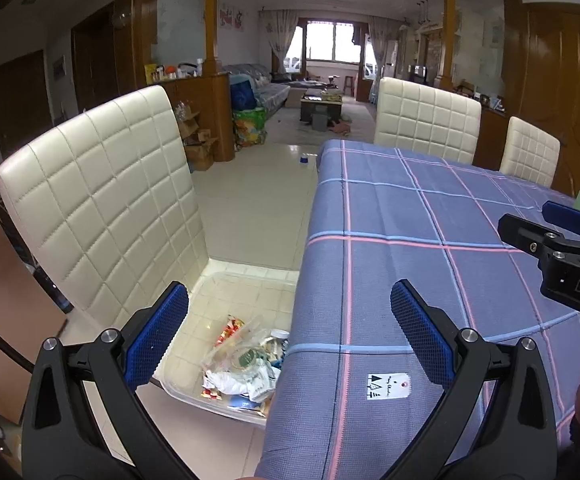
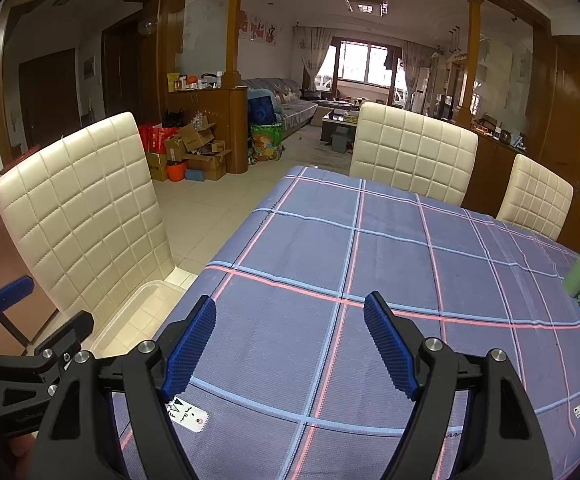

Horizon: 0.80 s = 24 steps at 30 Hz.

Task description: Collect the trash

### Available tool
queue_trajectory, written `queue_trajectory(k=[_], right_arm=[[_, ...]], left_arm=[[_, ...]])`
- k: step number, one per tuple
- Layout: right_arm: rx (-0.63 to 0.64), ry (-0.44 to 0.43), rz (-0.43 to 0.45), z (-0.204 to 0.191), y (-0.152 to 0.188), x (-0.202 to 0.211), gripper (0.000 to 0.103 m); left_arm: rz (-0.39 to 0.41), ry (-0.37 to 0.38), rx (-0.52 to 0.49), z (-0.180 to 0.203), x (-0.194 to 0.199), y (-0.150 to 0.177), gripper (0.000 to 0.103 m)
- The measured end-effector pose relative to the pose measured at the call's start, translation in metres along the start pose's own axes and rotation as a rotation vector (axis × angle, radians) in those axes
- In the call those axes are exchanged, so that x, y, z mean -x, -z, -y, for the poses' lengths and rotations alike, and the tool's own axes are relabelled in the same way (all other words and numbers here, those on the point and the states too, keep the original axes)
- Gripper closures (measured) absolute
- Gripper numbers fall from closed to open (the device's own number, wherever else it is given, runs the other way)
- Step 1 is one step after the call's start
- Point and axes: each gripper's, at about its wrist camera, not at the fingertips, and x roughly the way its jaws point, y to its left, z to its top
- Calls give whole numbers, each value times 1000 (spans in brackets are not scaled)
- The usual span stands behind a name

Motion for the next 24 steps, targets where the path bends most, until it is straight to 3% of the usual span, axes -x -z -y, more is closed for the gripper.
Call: queue_trajectory(k=[24], right_arm=[[-21, -6, -2, 12, 2, -1, 28]], left_arm=[[-11, 11, -62, 19, -1, 1, 3]])
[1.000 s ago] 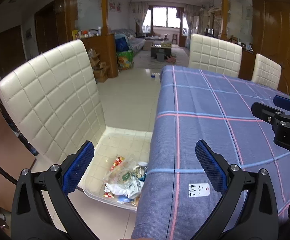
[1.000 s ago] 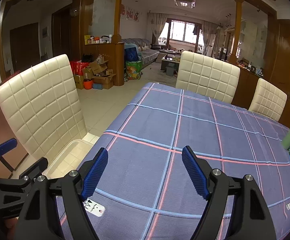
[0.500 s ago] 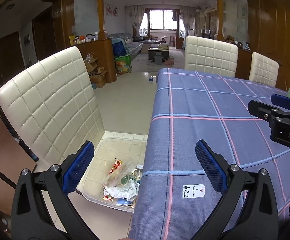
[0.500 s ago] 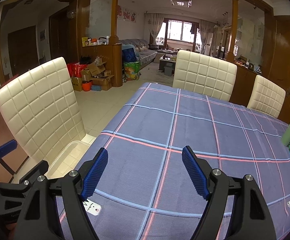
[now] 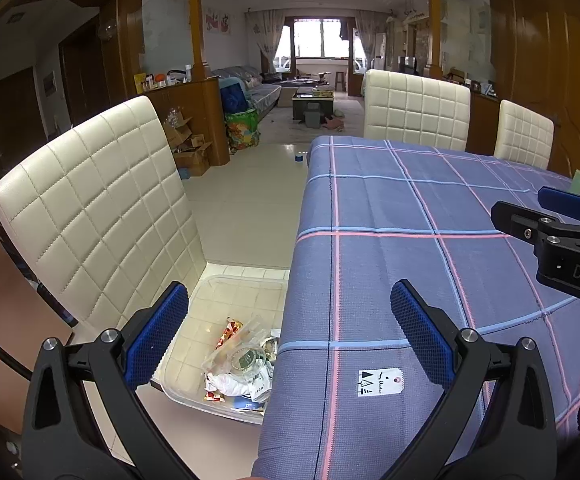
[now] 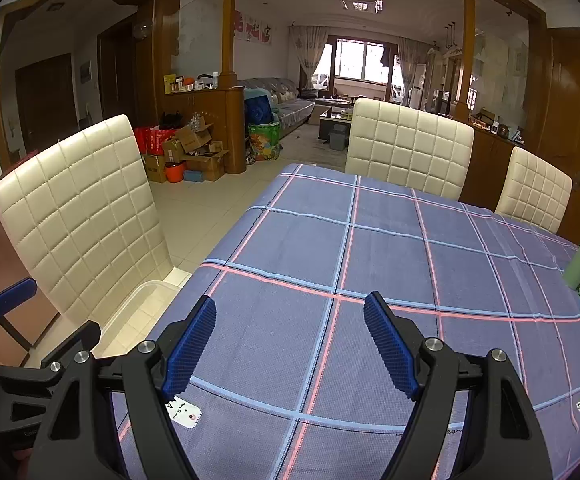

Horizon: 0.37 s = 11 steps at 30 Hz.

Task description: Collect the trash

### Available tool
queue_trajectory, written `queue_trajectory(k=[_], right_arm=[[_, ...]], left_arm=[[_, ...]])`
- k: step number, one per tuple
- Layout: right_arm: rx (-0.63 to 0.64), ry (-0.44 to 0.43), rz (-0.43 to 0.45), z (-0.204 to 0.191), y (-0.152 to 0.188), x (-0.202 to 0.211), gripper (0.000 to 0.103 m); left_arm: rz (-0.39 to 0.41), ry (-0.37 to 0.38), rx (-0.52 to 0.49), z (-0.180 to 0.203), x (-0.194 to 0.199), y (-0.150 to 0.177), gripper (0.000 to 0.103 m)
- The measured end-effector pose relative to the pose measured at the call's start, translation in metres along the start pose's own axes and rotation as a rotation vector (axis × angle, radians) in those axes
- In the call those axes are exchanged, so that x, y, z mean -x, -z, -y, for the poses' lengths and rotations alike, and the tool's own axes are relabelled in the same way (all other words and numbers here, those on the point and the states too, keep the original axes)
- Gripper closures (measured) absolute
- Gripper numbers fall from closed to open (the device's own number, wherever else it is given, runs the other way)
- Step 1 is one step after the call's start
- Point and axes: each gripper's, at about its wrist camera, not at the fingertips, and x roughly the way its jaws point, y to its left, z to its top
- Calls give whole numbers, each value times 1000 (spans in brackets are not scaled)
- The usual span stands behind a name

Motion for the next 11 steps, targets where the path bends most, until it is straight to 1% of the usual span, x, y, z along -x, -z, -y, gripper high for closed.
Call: queue_trajectory(k=[3, 7, 11], right_arm=[[1, 1, -1, 0, 0, 0, 28], [-2, -2, -5, 1, 1, 0, 28], [-2, -4, -6, 1, 2, 0, 28]], left_arm=[[-5, 2, 3, 1, 0, -1, 3], [-15, 40, 30, -1, 0, -3, 3], [-28, 42, 34, 0, -2, -3, 3]])
